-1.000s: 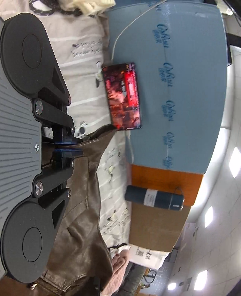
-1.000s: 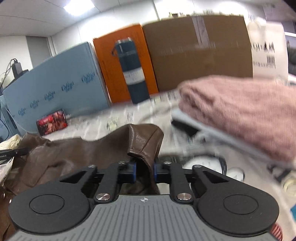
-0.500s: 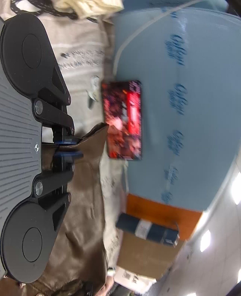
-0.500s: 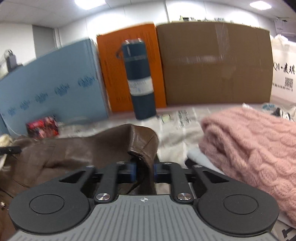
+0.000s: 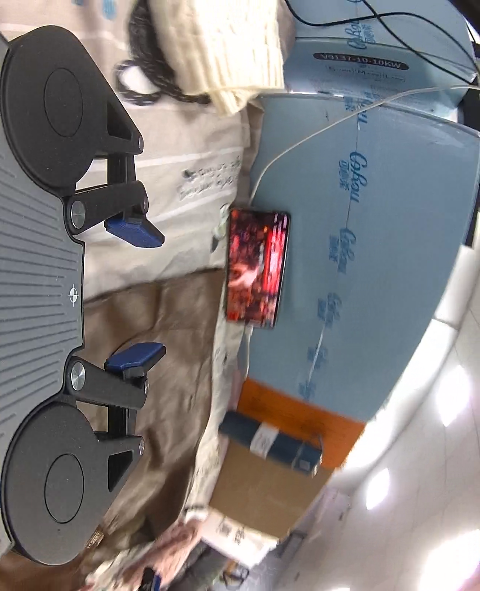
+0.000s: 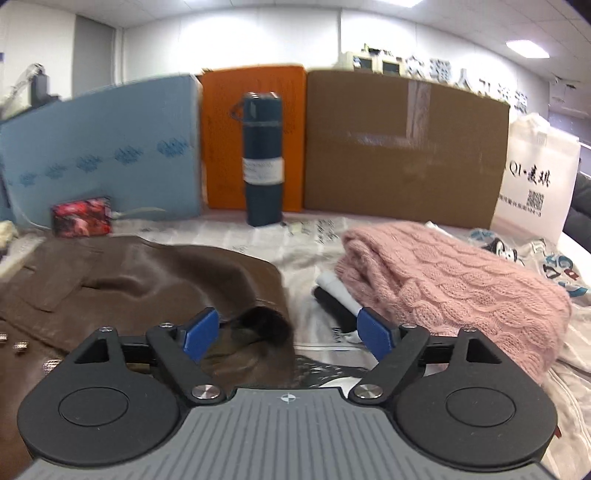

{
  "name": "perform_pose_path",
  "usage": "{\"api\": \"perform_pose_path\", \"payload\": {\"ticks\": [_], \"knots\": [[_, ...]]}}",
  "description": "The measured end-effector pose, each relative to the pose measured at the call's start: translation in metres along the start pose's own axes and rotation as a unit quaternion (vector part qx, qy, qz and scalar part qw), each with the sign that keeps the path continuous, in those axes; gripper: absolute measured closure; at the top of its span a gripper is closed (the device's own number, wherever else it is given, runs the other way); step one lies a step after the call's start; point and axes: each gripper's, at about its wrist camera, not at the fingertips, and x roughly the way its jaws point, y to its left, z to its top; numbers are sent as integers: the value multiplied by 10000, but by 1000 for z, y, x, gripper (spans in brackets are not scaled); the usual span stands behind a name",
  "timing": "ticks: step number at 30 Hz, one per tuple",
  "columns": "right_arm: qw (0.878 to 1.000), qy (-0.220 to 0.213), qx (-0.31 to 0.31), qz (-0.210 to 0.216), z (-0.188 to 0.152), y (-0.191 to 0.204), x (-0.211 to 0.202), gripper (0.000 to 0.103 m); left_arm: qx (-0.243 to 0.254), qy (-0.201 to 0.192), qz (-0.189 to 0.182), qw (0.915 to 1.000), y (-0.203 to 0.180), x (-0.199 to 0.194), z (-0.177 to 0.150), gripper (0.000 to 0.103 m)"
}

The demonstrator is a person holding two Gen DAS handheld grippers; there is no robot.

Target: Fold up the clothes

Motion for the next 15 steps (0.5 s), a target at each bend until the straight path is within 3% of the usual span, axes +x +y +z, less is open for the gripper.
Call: {"api": "perform_pose_path", "payload": {"ticks": [5, 9, 15], "knots": [[9975, -151, 31, 683, -9, 28, -25, 16, 530, 78, -383, 9978, -23, -33, -22, 25], [9928, -79, 54, 1196, -18, 50, -27, 16, 1108, 349, -412, 9924, -41, -34, -40, 22], [9893, 369, -156, 1400, -34, 77, -17, 16, 1567, 801, -594, 9826, -57, -34, -56, 22]]}}
